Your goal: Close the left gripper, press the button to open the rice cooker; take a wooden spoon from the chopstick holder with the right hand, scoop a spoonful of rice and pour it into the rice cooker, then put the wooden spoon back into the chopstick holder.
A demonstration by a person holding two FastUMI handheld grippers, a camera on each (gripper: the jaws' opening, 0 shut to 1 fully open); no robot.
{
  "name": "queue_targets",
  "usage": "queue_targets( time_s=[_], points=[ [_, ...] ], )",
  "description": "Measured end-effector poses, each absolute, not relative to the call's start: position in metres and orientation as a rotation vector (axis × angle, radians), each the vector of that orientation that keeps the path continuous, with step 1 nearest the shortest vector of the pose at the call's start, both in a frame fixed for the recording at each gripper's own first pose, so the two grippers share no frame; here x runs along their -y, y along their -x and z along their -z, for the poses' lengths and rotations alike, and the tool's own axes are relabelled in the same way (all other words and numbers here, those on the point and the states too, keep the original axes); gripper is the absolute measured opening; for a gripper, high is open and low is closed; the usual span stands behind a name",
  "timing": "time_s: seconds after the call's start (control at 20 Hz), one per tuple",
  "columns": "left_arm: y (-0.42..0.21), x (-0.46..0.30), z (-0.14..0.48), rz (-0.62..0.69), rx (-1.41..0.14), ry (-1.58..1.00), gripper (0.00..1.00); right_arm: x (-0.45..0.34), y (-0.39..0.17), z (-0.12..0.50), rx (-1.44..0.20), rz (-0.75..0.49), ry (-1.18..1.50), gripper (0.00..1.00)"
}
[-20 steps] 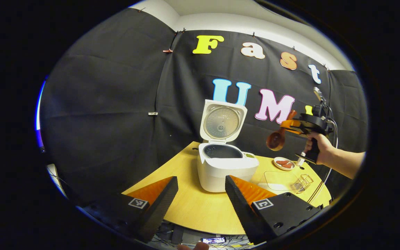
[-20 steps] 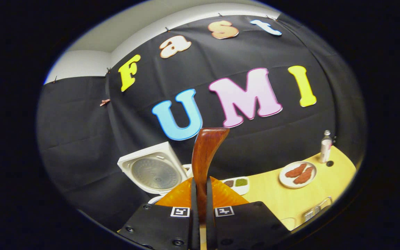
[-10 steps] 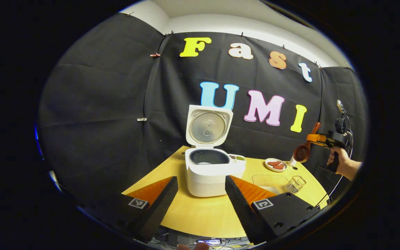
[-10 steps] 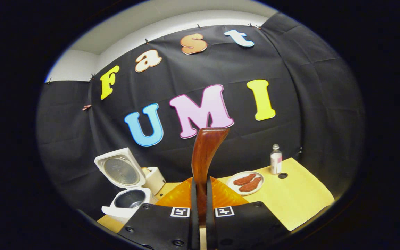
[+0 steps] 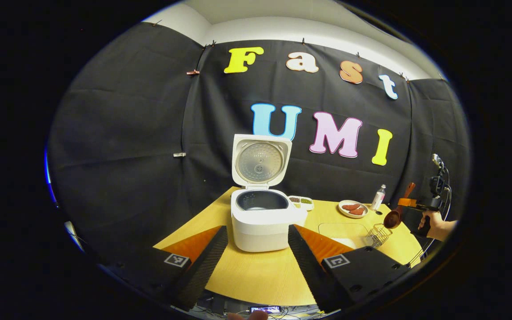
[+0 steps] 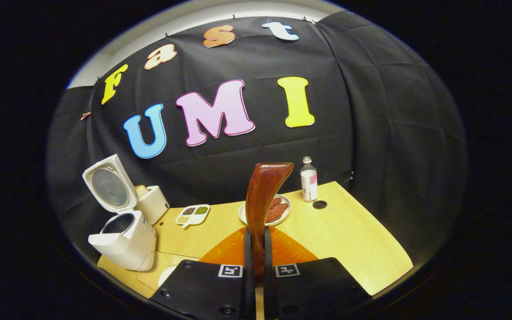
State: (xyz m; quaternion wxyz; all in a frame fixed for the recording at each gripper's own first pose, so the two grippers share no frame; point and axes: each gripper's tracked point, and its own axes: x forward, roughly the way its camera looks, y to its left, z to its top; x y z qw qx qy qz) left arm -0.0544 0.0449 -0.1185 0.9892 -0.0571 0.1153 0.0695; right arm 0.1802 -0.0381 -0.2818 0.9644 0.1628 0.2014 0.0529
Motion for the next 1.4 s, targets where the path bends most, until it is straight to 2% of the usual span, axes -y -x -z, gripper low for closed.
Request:
queue_targets(
  time_s=[0.45, 0.7, 0.9, 0.95, 1.0, 1.05, 1.25, 1.4],
  points=[
    [0.058, -0.052, 0.111, -0.221, -0.260, 0.085, 0.94, 0.038, -0.188, 0.356, -0.505, -0.078, -0.409, 0.13],
    [0.056, -0.047, 0.103, -0.216, -0.249, 0.061, 0.94, 0.047, -0.176, 0.366, -0.538, -0.064, -0.472, 0.17],
    [0.055, -0.044, 0.098, -0.202, -0.239, 0.098, 0.94, 0.065, -0.165, 0.358, -0.550, -0.016, -0.512, 0.43],
    [0.055, -0.043, 0.097, -0.197, -0.236, 0.104, 0.94, 0.067, -0.159, 0.354, -0.558, -0.013, -0.518, 0.58],
    [0.055, -0.043, 0.093, -0.191, -0.232, 0.102, 0.94, 0.071, -0.154, 0.353, -0.559, -0.001, -0.510, 0.77],
    [0.055, -0.043, 0.090, -0.185, -0.226, 0.094, 0.94, 0.079, -0.149, 0.351, -0.566, 0.019, -0.489, 0.87],
    [0.047, -0.051, 0.073, -0.159, -0.184, 0.055, 0.94, 0.096, -0.123, 0.316, -0.552, 0.074, -0.489, 0.96],
    [0.037, -0.056, 0.063, -0.137, -0.157, 0.066, 0.94, 0.087, -0.104, 0.271, -0.467, 0.005, -0.450, 0.99]
  ],
)
